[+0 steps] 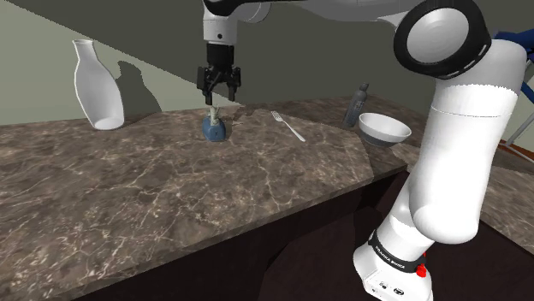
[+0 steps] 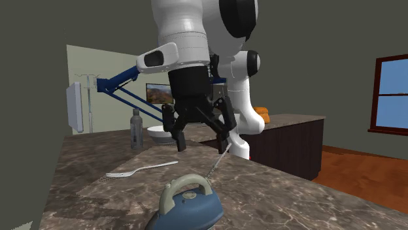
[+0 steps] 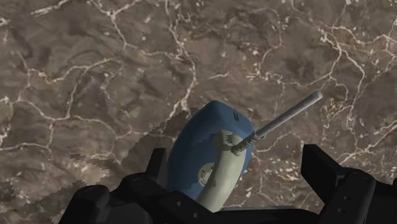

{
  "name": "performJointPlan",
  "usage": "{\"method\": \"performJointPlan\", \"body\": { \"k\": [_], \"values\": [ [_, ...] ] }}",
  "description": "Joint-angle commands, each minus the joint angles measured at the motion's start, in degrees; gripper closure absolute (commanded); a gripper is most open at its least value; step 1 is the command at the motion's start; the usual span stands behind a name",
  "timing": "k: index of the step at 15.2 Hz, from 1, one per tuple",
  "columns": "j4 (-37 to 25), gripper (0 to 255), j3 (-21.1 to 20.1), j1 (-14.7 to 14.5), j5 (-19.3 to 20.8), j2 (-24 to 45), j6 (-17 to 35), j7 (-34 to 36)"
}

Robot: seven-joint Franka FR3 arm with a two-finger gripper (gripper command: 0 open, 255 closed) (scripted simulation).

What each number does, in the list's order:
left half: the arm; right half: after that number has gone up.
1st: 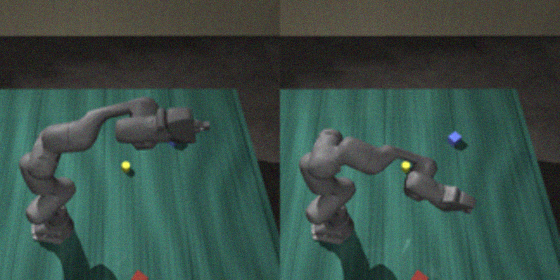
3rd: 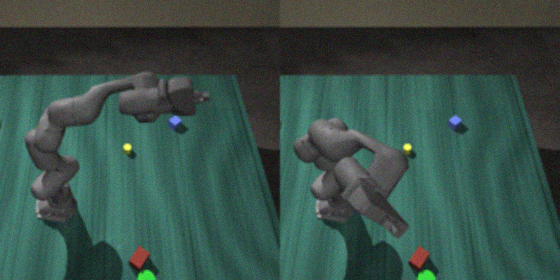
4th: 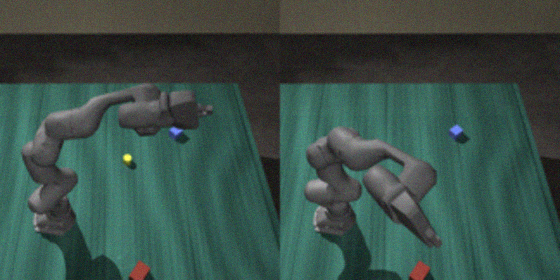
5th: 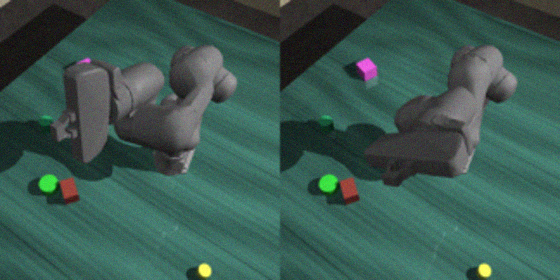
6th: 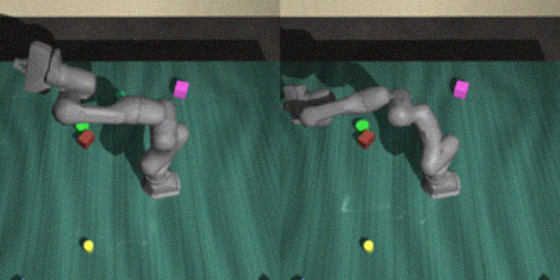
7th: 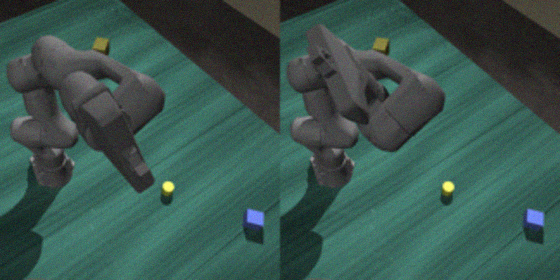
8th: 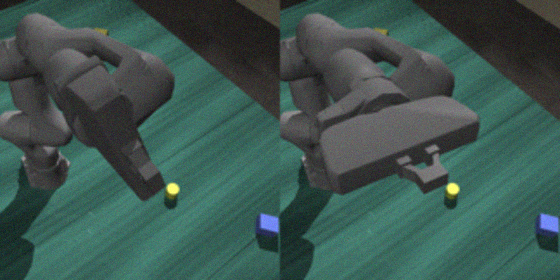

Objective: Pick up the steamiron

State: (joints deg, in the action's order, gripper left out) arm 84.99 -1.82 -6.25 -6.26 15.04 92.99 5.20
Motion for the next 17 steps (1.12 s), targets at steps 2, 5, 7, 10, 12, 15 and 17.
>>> {"method": "performJointPlan", "body": {
  "k": [2,5,7,10,12,15,17],
  "values": [
    [-2.48,0,-0.17,-0.19,-0.33,2.70,0.15,0.44],
    [-0.12,0,-0.16,-0.21,-0.36,2.66,2.46,0.19],
    [1.35,0,-0.16,-0.23,-0.38,2.71,3.97,0.03],
    [2.46,0,-0.16,-0.24,-0.40,2.78,5.14,-0.10],
    [2.42,255,-0.17,-0.25,-0.40,2.79,5.13,-0.07],
    [2.42,255,-0.17,-0.25,-0.40,2.79,5.13,-0.07],
    [2.40,255,-0.17,-0.25,-0.40,2.80,5.11,-0.07]
  ]
}}
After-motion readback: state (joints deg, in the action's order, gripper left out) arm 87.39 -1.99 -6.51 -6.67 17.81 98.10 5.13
